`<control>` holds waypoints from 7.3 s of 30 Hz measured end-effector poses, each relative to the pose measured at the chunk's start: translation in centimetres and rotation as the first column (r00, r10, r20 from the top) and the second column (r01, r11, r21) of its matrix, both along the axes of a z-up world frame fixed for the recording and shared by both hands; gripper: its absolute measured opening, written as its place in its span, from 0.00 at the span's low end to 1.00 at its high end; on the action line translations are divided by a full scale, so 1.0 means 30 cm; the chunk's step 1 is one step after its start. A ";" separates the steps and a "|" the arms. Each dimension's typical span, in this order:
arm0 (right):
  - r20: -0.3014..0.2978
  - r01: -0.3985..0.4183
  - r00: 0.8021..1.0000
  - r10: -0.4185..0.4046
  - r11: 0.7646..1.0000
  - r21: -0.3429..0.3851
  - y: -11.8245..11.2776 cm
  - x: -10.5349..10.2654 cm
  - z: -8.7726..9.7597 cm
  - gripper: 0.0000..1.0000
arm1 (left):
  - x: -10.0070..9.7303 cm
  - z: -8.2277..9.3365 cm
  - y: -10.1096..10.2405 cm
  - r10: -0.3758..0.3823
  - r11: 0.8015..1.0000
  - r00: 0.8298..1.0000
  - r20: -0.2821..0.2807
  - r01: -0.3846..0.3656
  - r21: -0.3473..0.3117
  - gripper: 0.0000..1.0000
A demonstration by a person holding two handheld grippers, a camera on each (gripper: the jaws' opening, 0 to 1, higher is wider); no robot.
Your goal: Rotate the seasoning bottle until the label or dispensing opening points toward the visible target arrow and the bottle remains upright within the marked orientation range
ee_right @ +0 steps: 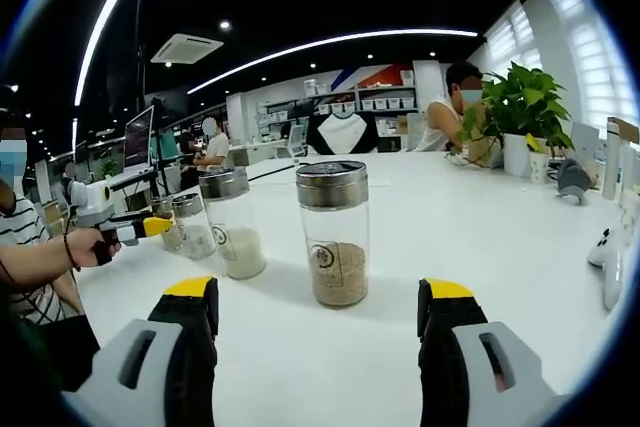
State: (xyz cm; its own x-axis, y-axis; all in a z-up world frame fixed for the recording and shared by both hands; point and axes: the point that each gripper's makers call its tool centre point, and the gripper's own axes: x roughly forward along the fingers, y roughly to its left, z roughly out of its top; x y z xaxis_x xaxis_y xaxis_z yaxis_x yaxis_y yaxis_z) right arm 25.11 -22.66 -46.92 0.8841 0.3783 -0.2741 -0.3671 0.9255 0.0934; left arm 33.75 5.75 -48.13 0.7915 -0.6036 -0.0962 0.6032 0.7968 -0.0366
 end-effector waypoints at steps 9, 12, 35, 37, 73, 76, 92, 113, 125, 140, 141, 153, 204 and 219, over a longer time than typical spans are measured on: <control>-0.004 -0.002 1.000 0.002 1.000 0.003 0.003 0.003 -0.004 0.83 | -0.001 -0.002 -0.006 -0.116 0.993 0.993 -0.005 0.117 0.025 0.33; 0.000 -0.007 1.000 0.007 1.000 0.004 0.006 0.005 0.002 0.83 | -0.005 -0.002 -0.010 -0.167 0.985 0.986 -0.006 0.167 0.041 0.33; 0.017 -0.031 0.999 0.030 0.999 0.010 0.008 0.013 0.013 0.83 | -0.022 -0.006 -0.030 -0.451 0.886 0.892 -0.020 0.451 0.109 0.33; 0.015 -0.031 0.999 0.031 0.999 0.008 0.008 0.013 0.011 0.83 | -0.021 -0.006 -0.032 -0.474 0.873 0.880 -0.025 0.473 0.116 0.33; 0.015 -0.010 1.000 0.008 0.994 0.113 -0.022 0.022 0.034 0.83 | -0.022 0.012 0.029 -0.437 0.896 0.898 -0.047 0.439 0.069 0.50; 0.018 -0.006 1.000 0.004 0.994 0.111 -0.025 0.022 0.035 0.83 | -0.027 0.011 0.055 -0.332 0.941 0.942 -0.045 0.334 0.050 0.50; 0.019 -0.002 1.000 0.000 0.996 0.094 -0.022 0.027 0.026 0.82 | -0.081 0.019 0.105 0.165 0.982 0.984 -0.061 -0.158 0.106 0.52; 0.029 0.013 0.999 -0.014 0.998 0.054 -0.030 0.031 0.035 0.82 | -0.023 -0.016 0.031 0.447 0.894 0.889 -0.099 -0.445 0.041 0.47; 0.026 0.056 0.998 -0.057 0.997 0.043 -0.053 0.032 0.025 0.82 | -0.001 -0.021 0.029 0.454 0.891 0.887 -0.085 -0.452 0.039 0.36; 0.010 0.061 0.998 -0.062 0.996 0.057 -0.053 0.022 0.008 0.82 | -0.005 -0.024 0.016 0.417 0.909 0.906 -0.070 -0.412 0.068 0.32; 0.009 0.058 0.998 -0.059 0.997 0.056 -0.051 0.022 0.007 0.82 | -0.005 -0.024 0.016 0.414 0.909 0.908 -0.068 -0.410 0.069 0.32; 0.017 0.054 0.998 -0.055 0.997 0.051 -0.040 0.020 0.013 0.82 | -0.008 -0.024 0.017 0.387 0.921 0.920 -0.061 -0.383 0.069 0.32; 0.110 0.093 0.989 -0.095 0.995 0.028 0.074 -0.043 0.035 0.89 | -0.313 0.211 0.102 0.460 0.888 0.886 0.061 -0.457 -0.047 0.91; 0.099 0.111 0.988 -0.114 0.993 0.036 0.057 -0.042 0.026 0.99 | -0.325 0.189 0.091 0.448 0.894 0.892 0.065 -0.449 -0.007 1.00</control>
